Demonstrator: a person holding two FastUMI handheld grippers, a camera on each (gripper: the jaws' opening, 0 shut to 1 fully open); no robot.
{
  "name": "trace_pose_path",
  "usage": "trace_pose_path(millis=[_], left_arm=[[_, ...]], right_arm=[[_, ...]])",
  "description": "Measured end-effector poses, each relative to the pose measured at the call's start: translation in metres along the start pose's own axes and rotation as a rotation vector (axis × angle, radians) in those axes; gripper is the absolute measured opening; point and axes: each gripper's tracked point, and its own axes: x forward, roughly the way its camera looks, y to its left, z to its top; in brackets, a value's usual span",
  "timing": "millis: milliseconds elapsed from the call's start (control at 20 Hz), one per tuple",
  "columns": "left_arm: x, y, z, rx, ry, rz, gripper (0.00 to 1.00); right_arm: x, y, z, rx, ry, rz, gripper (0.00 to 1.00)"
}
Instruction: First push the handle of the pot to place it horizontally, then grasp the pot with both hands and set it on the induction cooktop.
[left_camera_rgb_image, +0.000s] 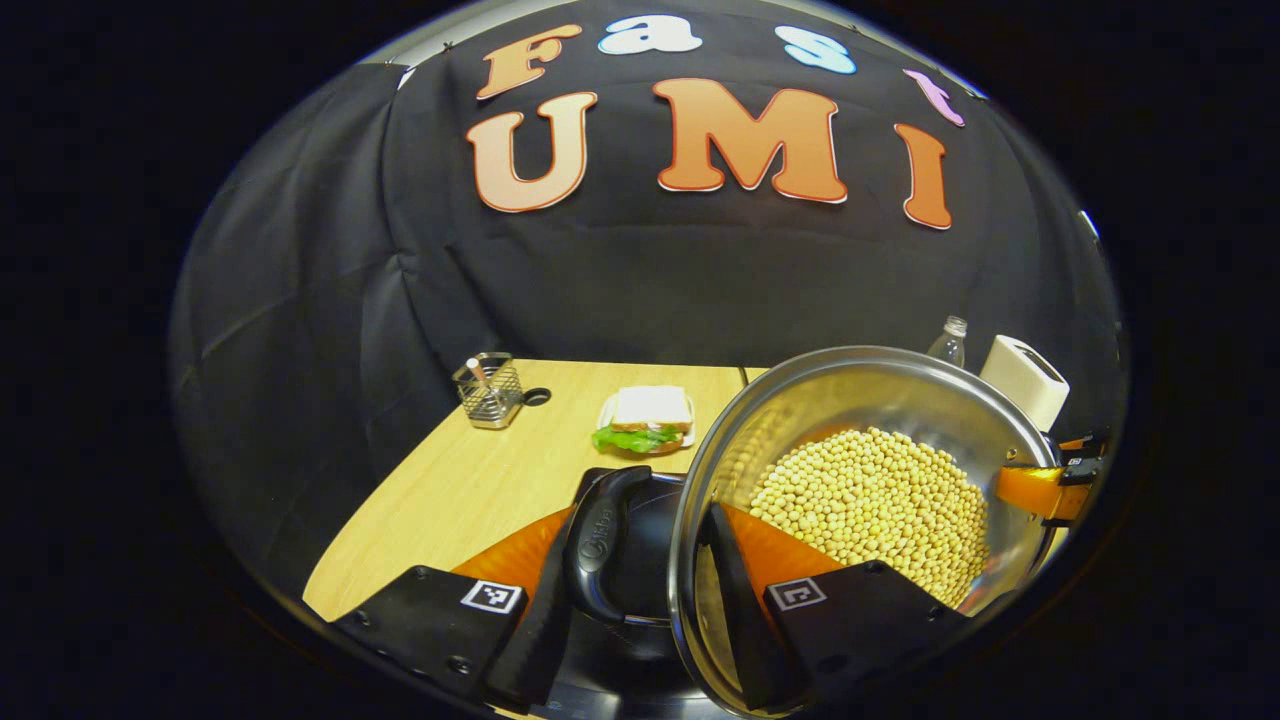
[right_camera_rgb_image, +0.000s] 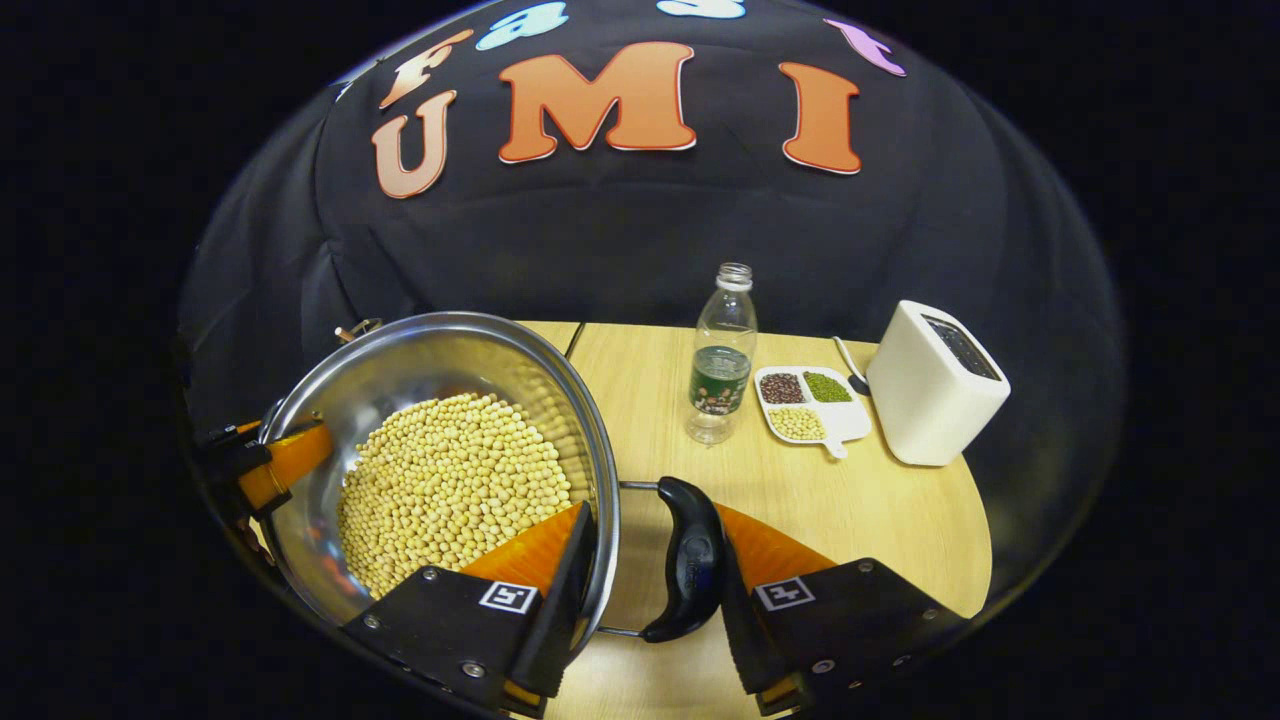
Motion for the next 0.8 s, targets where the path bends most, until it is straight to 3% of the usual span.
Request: trace_pose_path(millis=[200,350,400,450,750,800], left_arm=[[-0.005,0.03,0.003,0.0,-0.009,0.036,0.75],[-0.007,0.046,0.002,-0.007,-0.001,0.049,0.71],[-0.005,0.047,0.001,-0.01,0.003,0.052,0.75],[-0.006,0.048,0.002,-0.014,0.005,0.056,0.74],[-0.009,0.045,0.003,-0.017,0.007,0.085,0.72],[-0.011,0.047,0.003,-0.02,0.009,0.087,0.77]], right_arm=[[0.002,0.026,0.001,-0.005,0.002,0.033,0.65],[0.007,0.037,-0.002,-0.018,0.006,0.05,0.65],[0.01,0.038,-0.003,-0.021,0.009,0.053,0.6],[0.012,0.04,-0.003,-0.021,0.009,0.056,0.65],[0.028,0.051,-0.012,-0.013,0.033,0.075,0.65],[0.028,0.051,-0.012,-0.015,0.031,0.073,0.65]])
